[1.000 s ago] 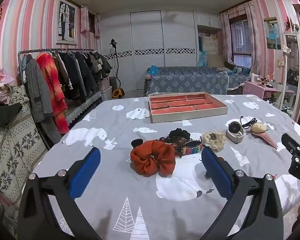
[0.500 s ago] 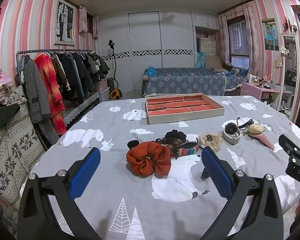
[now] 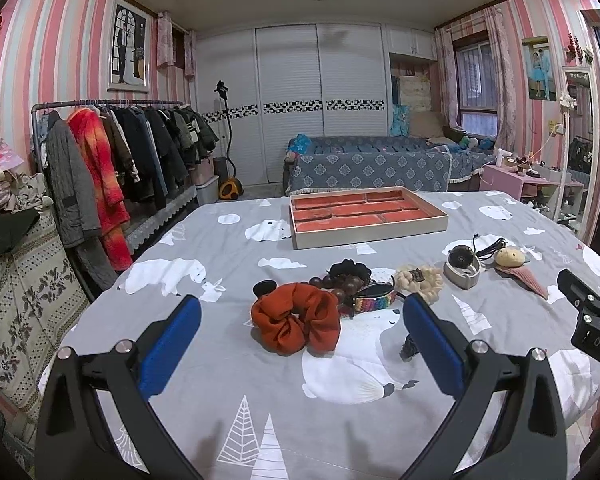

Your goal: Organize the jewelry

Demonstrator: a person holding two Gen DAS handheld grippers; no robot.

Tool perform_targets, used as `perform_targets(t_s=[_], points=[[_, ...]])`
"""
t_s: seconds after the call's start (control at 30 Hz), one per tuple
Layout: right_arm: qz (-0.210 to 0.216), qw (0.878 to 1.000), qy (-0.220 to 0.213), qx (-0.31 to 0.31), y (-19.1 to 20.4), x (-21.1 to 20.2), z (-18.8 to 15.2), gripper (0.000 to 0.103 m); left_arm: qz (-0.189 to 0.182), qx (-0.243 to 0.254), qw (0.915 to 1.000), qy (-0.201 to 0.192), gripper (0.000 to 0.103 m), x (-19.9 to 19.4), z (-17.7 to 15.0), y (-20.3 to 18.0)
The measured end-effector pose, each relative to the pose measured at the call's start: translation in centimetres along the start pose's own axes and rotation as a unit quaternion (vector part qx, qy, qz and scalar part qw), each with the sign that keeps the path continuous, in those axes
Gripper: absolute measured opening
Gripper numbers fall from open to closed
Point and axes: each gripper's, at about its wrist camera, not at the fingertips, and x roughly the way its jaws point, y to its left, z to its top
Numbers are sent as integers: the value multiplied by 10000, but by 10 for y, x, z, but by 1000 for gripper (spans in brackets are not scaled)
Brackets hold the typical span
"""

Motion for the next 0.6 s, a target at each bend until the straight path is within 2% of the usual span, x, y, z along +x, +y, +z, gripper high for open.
perform_targets(t_s=[0.6], points=[[-18, 10000, 9, 28, -2, -3, 1, 99, 13, -24, 10000, -17, 99, 2, -1, 2]])
